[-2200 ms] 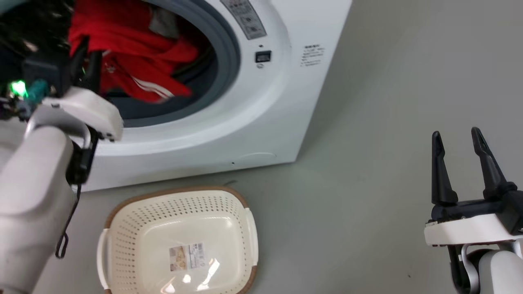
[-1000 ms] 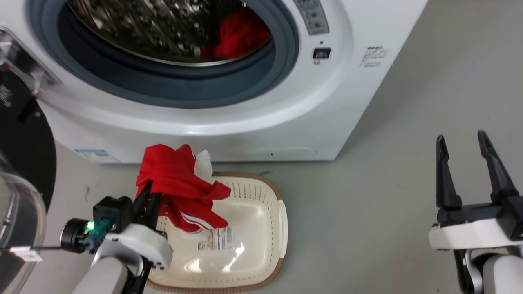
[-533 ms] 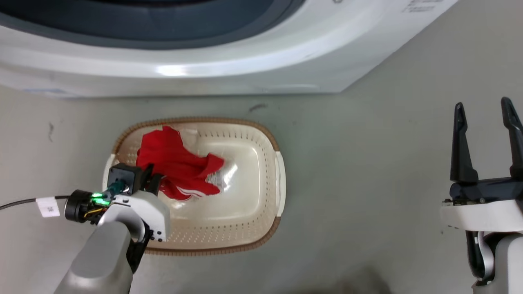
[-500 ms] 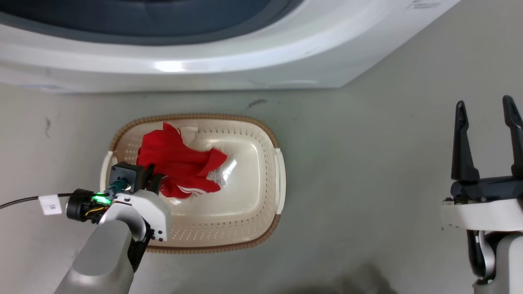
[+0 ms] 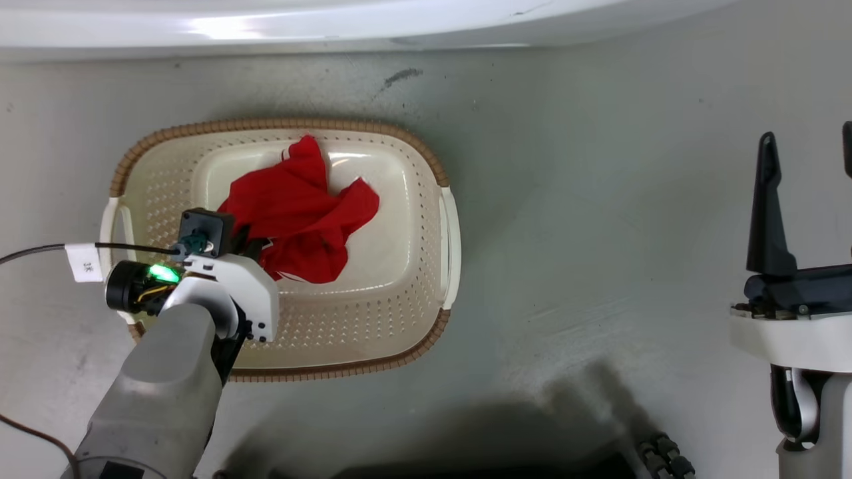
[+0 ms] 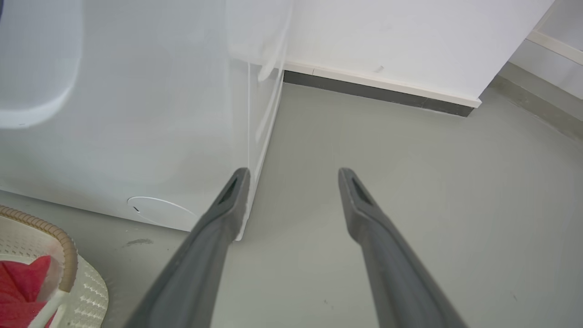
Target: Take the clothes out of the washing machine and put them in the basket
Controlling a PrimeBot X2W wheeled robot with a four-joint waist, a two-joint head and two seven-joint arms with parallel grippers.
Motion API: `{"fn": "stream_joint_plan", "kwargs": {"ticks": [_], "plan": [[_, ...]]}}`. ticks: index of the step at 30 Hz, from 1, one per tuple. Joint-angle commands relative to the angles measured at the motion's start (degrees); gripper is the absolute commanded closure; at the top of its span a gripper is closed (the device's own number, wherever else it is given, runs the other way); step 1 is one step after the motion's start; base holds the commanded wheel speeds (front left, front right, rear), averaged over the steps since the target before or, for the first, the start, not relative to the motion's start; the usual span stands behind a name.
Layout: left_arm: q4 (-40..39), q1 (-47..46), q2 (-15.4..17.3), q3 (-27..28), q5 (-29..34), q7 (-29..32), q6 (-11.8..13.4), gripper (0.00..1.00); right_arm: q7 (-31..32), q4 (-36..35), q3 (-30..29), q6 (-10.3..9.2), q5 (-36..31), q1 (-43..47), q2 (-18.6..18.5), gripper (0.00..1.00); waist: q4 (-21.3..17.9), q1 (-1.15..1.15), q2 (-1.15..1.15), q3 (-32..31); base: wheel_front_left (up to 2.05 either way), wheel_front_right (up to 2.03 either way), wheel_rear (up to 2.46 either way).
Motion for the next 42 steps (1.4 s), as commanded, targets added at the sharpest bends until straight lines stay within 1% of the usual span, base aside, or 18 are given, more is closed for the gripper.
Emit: {"fn": "stream_joint_plan", "kwargs": {"ticks": [1, 5, 6, 7, 12, 16, 20, 26, 32, 36, 40, 42], "plan": [[0.43, -1.06, -0.39, -0.25, 0.34, -0.16, -0.05, 1.00, -0.10, -0.53, -0.31, -0.06, -0.45, -0.75, 0.00, 0.00, -0.15, -0.01, 0.00, 1.33, 0.00, 0.00, 0.00], [1.25, -1.84, -1.04, -0.14, 0.31, -0.16, -0.06, 1.00, -0.10, -0.79, -0.84, -0.06, -0.50, -0.94, 0.00, 0.00, 0.07, -0.01, 0.00, 1.49, 0.00, 0.00, 0.00], [1.33, -2.04, -1.29, -0.38, 0.78, -0.16, -0.06, 0.45, -0.11, -0.69, -0.97, -0.06, -0.64, -0.94, 0.00, 0.00, 0.34, -0.01, 0.00, 1.29, 0.00, 0.00, 0.00], [1.49, -2.00, -1.55, -0.61, 1.17, -0.16, -0.06, 0.00, -0.10, -0.46, -0.99, -0.06, -0.85, -0.99, 0.01, 0.00, 0.57, -0.01, 0.00, 0.93, 0.00, 0.00, 0.00], [0.44, -0.37, -2.22, 0.03, 1.00, -0.16, -0.07, 0.00, -0.11, 0.58, -0.61, -0.06, -0.69, -1.25, -0.01, 0.00, 1.33, -0.01, 0.00, -1.74, 0.00, 0.00, 0.00], [-1.89, 2.33, -1.93, 1.03, 1.18, -0.16, -0.09, 0.00, -0.10, 2.05, -0.03, -0.06, -0.54, -1.09, -0.01, 0.00, 1.65, -0.01, 0.00, -5.77, 0.00, 0.00, 0.00], [-6.22, 5.85, -1.31, 2.08, 1.69, -0.16, -0.10, 0.00, -0.10, 3.99, -0.06, -0.06, -0.27, -0.39, 0.00, 0.00, 1.86, -0.01, 0.00, -10.67, 0.00, 0.00, 0.00], [-15.59, 11.80, 0.61, 4.90, 3.67, -0.16, -0.10, 0.00, -0.11, 6.51, -0.38, -0.06, 0.13, 1.70, -0.01, 0.00, 1.82, -0.01, 0.00, -18.21, 0.00, 0.00, 0.00], [-26.52, 16.78, 2.55, 8.50, 6.24, -0.16, -0.11, 0.00, -0.11, 8.17, -0.12, -0.06, 1.11, 3.86, 0.00, 0.00, 1.24, -0.01, 0.00, -23.59, 0.00, 0.00, 0.00], [-33.44, 18.43, 3.85, 10.12, 6.86, -0.17, -0.11, 0.00, -0.11, 8.82, 0.32, -0.06, 2.03, 4.64, 0.00, 0.00, 0.30, -0.01, 0.00, -25.46, 0.00, 0.00, 0.00], [-39.65, 17.65, 5.75, 10.85, 7.12, -0.16, -0.11, 0.00, -0.10, 9.07, 0.93, -0.06, 3.20, 4.84, 0.00, 0.00, -1.32, -0.01, 0.00, -25.47, 0.00, 0.00, 0.00], [-41.30, 16.01, 7.61, 10.50, 6.84, -0.16, -0.10, 0.00, -0.11, 9.06, 1.31, -0.06, 3.63, 4.75, 0.01, 0.00, -2.40, -0.01, 0.00, -24.94, 0.00, 0.00, 0.00]]}}
